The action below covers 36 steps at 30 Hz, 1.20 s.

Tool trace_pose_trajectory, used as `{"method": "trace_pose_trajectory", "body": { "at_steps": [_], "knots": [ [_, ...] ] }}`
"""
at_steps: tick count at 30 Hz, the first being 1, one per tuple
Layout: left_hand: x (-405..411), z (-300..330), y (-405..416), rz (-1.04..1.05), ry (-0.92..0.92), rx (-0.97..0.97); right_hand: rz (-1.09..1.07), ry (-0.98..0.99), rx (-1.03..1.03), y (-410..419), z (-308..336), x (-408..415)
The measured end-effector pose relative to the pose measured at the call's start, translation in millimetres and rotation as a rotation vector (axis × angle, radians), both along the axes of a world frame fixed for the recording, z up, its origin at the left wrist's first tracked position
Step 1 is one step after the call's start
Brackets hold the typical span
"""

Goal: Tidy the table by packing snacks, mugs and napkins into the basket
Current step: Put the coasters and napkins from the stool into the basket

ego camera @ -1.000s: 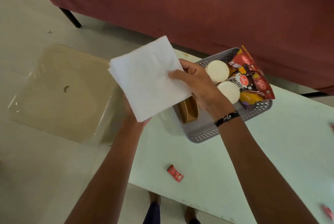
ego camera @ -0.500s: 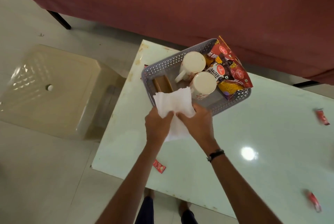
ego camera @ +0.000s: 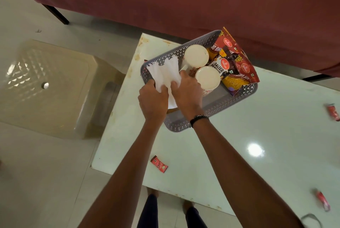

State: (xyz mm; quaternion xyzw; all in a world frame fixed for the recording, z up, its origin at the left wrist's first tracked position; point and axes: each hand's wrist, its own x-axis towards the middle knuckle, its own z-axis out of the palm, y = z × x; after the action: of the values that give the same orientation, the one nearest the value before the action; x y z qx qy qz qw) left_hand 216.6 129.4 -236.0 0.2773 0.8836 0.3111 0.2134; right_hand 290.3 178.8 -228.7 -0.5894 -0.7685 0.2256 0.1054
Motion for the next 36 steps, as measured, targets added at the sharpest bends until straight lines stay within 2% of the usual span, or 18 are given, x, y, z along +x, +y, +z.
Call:
{"method": "trace_pose_trajectory", "body": {
  "at_steps": [5, 10, 19, 30, 34, 36],
  "knots": [
    [-2, -8, 2, -0.089, 0.074, 0.005, 0.038, 0.111, 0.155, -10, -13, 3],
    [1, -11, 0, -0.176, 0.098, 0.048, 0.049, 0.123, 0.135, -8, -20, 2],
    [-5, -19, -5, -0.133, 0.122, 0.033, 0.066, 0.091, 0.266, -11, -28, 1],
    [0, -21, -7, -0.221, 0.143, 0.114, 0.157, 0.149, 0.34, -8, -43, 7],
    [0, -25, -5, -0.178, 0.109, 0.113, 0.185, 0.182, 0.363, -8, -48, 9],
    [0, -26, -8, -0.107, 0.089, 0.163, 0.129, 0.262, 0.363, -6, -45, 14]
  ]
}}
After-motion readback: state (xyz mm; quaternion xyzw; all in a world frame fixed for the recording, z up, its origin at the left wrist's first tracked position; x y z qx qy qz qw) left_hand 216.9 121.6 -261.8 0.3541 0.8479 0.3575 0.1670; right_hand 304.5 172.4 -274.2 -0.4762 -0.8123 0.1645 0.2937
